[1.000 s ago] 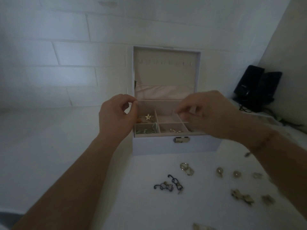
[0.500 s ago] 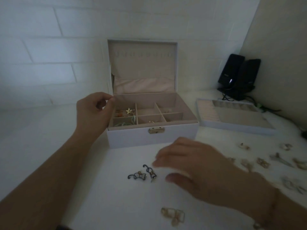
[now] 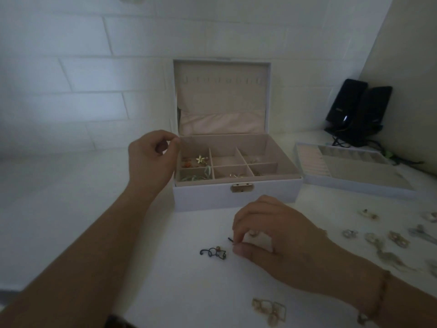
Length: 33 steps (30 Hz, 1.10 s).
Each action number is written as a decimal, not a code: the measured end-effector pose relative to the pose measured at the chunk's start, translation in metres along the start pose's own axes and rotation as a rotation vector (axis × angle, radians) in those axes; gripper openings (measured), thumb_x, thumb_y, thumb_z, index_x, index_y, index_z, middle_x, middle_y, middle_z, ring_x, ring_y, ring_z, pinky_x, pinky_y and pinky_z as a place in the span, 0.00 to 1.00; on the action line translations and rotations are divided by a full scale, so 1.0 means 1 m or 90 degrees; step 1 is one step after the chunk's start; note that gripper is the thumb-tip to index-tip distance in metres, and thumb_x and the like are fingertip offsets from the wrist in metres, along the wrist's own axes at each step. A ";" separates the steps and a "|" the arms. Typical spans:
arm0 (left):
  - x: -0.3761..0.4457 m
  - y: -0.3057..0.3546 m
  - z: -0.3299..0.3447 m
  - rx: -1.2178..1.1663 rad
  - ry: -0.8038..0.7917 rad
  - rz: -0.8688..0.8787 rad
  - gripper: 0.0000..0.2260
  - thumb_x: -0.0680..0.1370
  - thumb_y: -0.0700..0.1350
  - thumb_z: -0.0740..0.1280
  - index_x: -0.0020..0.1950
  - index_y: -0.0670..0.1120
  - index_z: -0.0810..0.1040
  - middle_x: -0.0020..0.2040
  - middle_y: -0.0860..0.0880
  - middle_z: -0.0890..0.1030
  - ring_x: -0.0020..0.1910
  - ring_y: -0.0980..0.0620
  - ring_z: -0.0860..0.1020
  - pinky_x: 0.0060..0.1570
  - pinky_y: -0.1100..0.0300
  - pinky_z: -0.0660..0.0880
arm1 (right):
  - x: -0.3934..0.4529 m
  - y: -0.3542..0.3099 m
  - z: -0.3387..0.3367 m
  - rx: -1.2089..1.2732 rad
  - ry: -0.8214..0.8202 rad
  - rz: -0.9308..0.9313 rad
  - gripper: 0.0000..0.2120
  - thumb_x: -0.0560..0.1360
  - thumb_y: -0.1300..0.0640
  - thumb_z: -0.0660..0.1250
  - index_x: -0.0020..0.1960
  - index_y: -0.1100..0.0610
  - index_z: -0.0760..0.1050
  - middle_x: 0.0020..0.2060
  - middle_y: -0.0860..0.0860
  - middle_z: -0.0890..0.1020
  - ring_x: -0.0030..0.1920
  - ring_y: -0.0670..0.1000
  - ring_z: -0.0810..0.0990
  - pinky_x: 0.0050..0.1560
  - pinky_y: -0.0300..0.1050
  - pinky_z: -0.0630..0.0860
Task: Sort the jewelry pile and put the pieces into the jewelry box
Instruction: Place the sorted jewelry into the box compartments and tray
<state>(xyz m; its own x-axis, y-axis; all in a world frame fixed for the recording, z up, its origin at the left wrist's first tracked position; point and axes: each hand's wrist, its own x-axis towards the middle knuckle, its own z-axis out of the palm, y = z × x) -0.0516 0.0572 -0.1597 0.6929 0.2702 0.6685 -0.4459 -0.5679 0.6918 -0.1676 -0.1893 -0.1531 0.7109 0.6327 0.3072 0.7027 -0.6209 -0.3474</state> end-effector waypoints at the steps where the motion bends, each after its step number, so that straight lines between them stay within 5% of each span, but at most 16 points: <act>1: 0.000 0.000 0.001 0.000 0.001 -0.003 0.05 0.75 0.41 0.69 0.41 0.45 0.83 0.33 0.40 0.80 0.31 0.49 0.73 0.34 0.57 0.71 | 0.004 -0.005 0.000 0.012 -0.019 -0.001 0.08 0.74 0.44 0.63 0.43 0.46 0.76 0.45 0.40 0.78 0.49 0.44 0.74 0.50 0.46 0.74; 9: 0.000 0.000 0.000 -0.007 -0.003 0.007 0.06 0.76 0.41 0.69 0.40 0.48 0.83 0.32 0.49 0.79 0.30 0.59 0.71 0.34 0.61 0.70 | 0.024 -0.027 0.016 -0.099 -0.152 -0.061 0.03 0.75 0.53 0.65 0.46 0.50 0.71 0.43 0.48 0.78 0.45 0.51 0.74 0.41 0.47 0.75; 12: 0.002 -0.001 -0.001 -0.016 -0.005 0.013 0.05 0.76 0.41 0.68 0.41 0.47 0.83 0.32 0.54 0.79 0.30 0.60 0.72 0.33 0.67 0.69 | 0.024 -0.023 0.023 -0.151 -0.152 -0.100 0.15 0.65 0.58 0.73 0.47 0.48 0.71 0.37 0.46 0.78 0.36 0.50 0.78 0.27 0.40 0.75; 16: 0.003 0.001 -0.001 -0.025 0.006 0.017 0.06 0.75 0.43 0.67 0.42 0.45 0.84 0.31 0.52 0.78 0.30 0.60 0.72 0.33 0.66 0.68 | 0.033 -0.019 0.008 -0.111 -0.197 -0.063 0.12 0.74 0.59 0.63 0.56 0.52 0.77 0.48 0.50 0.79 0.47 0.52 0.78 0.48 0.45 0.76; 18: 0.003 0.001 0.000 -0.037 0.010 0.016 0.05 0.75 0.42 0.68 0.42 0.44 0.84 0.30 0.53 0.77 0.29 0.60 0.72 0.32 0.67 0.68 | 0.045 -0.017 -0.013 -0.055 -0.140 -0.022 0.09 0.73 0.58 0.66 0.51 0.49 0.80 0.42 0.43 0.80 0.40 0.40 0.76 0.46 0.35 0.74; 20: 0.003 0.001 0.000 -0.043 0.011 0.011 0.06 0.75 0.43 0.68 0.42 0.45 0.84 0.29 0.50 0.77 0.29 0.58 0.70 0.33 0.62 0.69 | 0.063 -0.006 -0.033 0.036 0.003 0.042 0.07 0.71 0.59 0.71 0.44 0.47 0.82 0.34 0.41 0.81 0.34 0.38 0.78 0.39 0.27 0.72; 24: 0.003 0.001 0.001 -0.034 0.001 0.026 0.06 0.75 0.47 0.67 0.41 0.48 0.83 0.31 0.54 0.78 0.31 0.59 0.73 0.34 0.62 0.71 | 0.125 0.032 -0.052 0.146 0.114 0.194 0.05 0.71 0.64 0.72 0.44 0.55 0.82 0.34 0.53 0.84 0.29 0.47 0.81 0.35 0.37 0.79; 27: 0.002 -0.001 0.001 -0.002 -0.022 0.062 0.08 0.75 0.48 0.66 0.43 0.47 0.83 0.35 0.54 0.80 0.34 0.57 0.77 0.36 0.59 0.74 | 0.159 0.058 -0.040 0.206 0.088 0.283 0.05 0.71 0.68 0.70 0.44 0.60 0.79 0.32 0.57 0.81 0.27 0.48 0.81 0.32 0.42 0.80; 33: 0.002 -0.001 0.000 0.001 -0.042 0.130 0.08 0.75 0.47 0.66 0.42 0.46 0.83 0.35 0.51 0.80 0.34 0.51 0.77 0.35 0.53 0.76 | 0.181 0.083 -0.023 -0.037 0.001 0.256 0.05 0.70 0.63 0.72 0.43 0.54 0.80 0.33 0.45 0.78 0.27 0.38 0.75 0.32 0.29 0.70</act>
<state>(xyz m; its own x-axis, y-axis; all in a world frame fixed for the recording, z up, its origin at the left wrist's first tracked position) -0.0497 0.0582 -0.1592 0.6243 0.0983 0.7750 -0.5797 -0.6067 0.5439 0.0201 -0.1370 -0.1057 0.9295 0.3332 0.1583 0.3688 -0.8443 -0.3888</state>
